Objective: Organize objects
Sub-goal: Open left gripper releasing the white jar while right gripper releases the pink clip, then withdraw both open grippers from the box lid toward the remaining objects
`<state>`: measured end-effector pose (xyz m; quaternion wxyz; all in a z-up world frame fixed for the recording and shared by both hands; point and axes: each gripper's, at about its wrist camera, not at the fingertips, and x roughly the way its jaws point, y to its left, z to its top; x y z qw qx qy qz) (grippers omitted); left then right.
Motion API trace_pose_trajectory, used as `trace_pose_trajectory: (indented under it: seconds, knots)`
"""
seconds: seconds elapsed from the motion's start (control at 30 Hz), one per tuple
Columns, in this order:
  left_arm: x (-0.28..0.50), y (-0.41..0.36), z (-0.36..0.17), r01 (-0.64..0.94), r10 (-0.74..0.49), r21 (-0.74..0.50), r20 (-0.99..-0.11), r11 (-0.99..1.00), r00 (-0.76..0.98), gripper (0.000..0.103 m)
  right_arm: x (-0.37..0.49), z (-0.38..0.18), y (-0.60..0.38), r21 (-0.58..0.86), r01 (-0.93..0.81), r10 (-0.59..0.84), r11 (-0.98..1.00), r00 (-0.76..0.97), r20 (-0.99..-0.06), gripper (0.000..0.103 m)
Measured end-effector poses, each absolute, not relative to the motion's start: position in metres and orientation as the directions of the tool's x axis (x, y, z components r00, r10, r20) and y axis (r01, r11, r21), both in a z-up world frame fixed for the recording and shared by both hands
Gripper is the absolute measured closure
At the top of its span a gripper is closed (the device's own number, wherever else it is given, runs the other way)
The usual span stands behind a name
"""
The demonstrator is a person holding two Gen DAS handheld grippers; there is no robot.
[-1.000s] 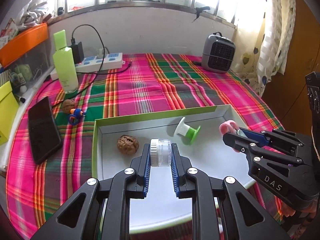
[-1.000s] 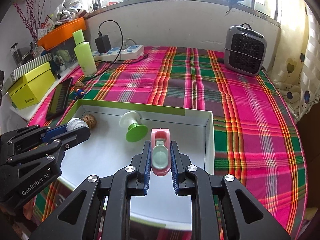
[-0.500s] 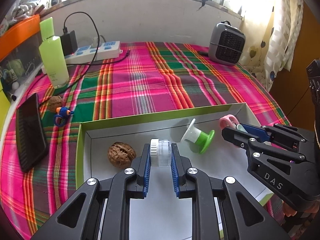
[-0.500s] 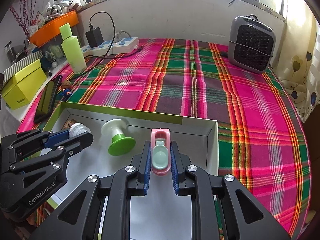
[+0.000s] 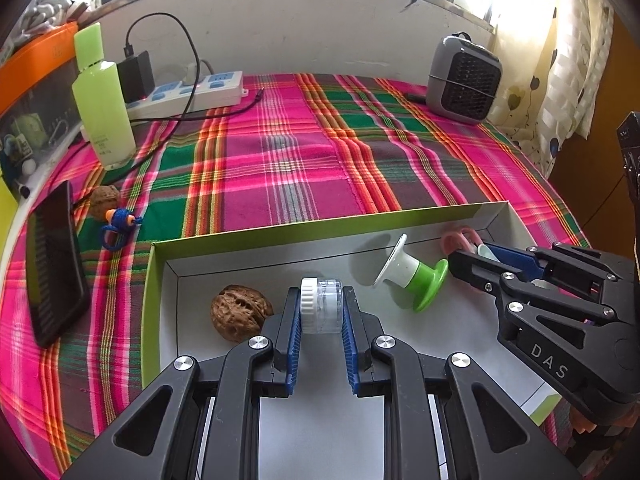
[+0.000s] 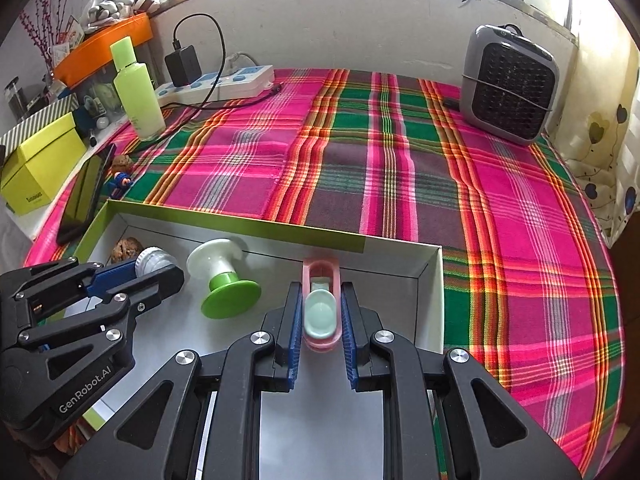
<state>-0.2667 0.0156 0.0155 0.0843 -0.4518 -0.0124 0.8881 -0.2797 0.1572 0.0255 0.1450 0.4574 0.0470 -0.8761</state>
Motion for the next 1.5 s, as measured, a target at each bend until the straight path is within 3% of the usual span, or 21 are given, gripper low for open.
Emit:
trace_pose_trajectory:
  seconds: [0.47,0.67,0.93,1.5]
  knots:
    - [-0.268,0.016,0.015,-0.137,0.157,-0.094,-0.802,-0.986,-0.576,0.085,-0.281,0.026,0.160,0.057,0.284,-0.209,-0.957,-0.541,-0.815,0.084]
    - [-0.268,0.017,0.015,-0.135,0.151,-0.089,-0.804,-0.987,-0.575,0.074,-0.281,0.026,0.160,0.059,0.280,-0.208,-0.958,-0.541,-0.815,0.084]
    - [-0.265,0.015,0.017,-0.124,0.147,-0.092,-0.804,-0.988,-0.576,0.066,-0.278,0.027,0.161,0.070,0.276,-0.216,-0.959,-0.545,-0.810,0.068]
    - [-0.241,0.012,0.037,-0.126,0.146,-0.086,-0.772,-0.988,-0.619,0.061,-0.254,0.045,0.164,0.071,0.261,-0.216,-0.963,-0.585,-0.782,0.068]
